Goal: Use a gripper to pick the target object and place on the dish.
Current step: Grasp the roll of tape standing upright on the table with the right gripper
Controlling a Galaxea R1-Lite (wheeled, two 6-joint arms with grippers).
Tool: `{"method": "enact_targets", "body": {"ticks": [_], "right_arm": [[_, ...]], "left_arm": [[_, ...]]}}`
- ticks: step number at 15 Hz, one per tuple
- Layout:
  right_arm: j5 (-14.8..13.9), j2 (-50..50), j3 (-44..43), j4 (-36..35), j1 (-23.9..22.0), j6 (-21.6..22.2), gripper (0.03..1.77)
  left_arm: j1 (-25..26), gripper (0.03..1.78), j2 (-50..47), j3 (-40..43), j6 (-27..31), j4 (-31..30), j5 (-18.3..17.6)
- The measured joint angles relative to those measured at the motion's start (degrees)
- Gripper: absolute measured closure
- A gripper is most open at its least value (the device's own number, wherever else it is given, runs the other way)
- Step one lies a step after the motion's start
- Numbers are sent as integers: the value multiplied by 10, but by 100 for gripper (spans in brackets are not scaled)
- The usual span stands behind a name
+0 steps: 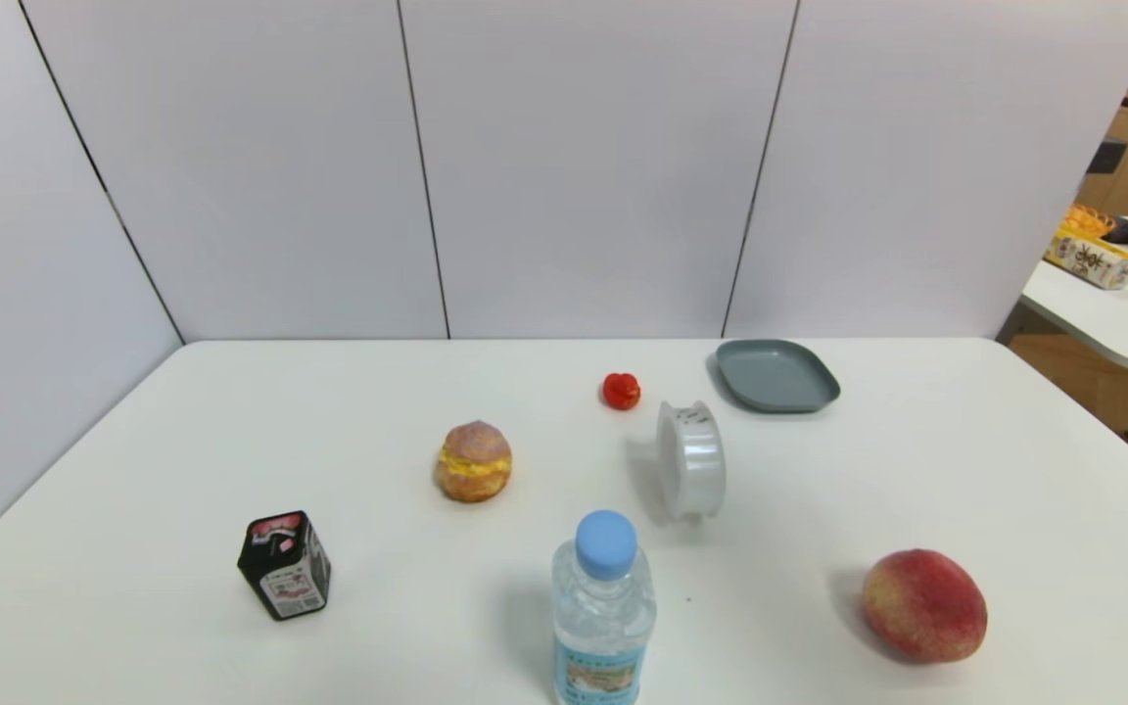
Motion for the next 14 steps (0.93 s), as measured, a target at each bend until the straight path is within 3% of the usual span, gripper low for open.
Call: {"method": "enact_targets", "body": {"ticks": [4, 8, 11, 14], "right_arm": [[-85, 111, -161, 133, 98, 5, 9], [-141, 193, -194, 213, 167, 33, 9], [-169, 245, -202, 250, 206, 70, 9], [-174, 291, -217, 298, 246, 145, 9]], "left_arm": [[0, 12, 0, 0, 0, 0, 0], [0, 12, 0, 0, 0, 0, 0], [0, 12, 0, 0, 0, 0, 0], [0, 12, 0, 0, 0, 0, 0]]}}
